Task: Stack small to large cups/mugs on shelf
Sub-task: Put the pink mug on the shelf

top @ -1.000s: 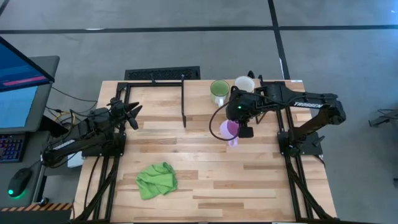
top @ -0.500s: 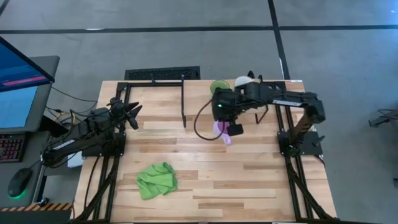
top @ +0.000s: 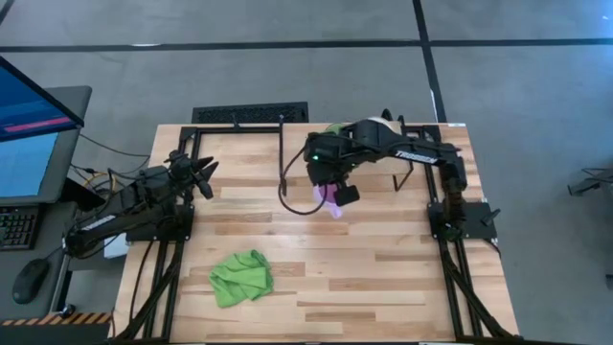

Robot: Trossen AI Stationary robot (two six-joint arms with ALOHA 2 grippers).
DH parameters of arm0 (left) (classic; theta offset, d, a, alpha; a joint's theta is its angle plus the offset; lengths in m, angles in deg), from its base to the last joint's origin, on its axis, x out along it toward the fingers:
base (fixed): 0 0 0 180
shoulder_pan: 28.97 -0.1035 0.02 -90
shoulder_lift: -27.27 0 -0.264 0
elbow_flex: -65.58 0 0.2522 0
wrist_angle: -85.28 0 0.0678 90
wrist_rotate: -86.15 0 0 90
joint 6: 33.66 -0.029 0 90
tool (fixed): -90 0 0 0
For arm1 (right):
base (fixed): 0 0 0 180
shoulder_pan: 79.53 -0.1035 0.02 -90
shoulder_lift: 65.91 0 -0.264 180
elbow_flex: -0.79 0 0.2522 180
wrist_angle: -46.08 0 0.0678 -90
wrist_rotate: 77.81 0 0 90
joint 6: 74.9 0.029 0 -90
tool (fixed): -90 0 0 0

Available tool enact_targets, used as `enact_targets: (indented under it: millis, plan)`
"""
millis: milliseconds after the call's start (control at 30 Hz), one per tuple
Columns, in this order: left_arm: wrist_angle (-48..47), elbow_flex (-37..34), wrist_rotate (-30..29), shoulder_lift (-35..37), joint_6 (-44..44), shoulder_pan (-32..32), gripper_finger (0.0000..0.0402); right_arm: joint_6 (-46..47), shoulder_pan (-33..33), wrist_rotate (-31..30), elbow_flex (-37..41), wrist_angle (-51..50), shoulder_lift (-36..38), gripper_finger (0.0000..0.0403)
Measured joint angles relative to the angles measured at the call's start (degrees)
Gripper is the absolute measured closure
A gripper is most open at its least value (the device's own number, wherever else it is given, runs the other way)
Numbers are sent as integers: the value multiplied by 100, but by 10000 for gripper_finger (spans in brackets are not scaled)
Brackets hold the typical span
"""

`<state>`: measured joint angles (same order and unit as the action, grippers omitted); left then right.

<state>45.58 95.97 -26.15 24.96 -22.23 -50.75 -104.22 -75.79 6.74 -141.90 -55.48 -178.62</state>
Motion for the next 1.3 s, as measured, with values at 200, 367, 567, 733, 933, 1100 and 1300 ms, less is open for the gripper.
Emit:
enact_targets:
  millis: [200,367,567,733,933,1100,1300]
  plan:
    - [-33,0,-7,-108,55,0,291,-208,68,-65,-459,-79,-317,393]
    - [-43,2,8,-185,172,0,291,-265,102,-67,-484,-3,-290,393]
    - [-37,2,50,-183,182,0,291,-261,123,-61,-481,-40,-242,393]
    - [-35,2,50,-183,180,0,291,-175,254,-64,-474,-80,-244,393]
    - [-33,2,50,-183,182,0,291,-252,382,-61,-474,-33,-244,393]
    - [-31,2,50,-183,180,0,291,-291,511,-64,-474,-14,-244,393]
    - [-31,2,50,-183,184,0,291,-586,576,-63,-472,269,-244,393]
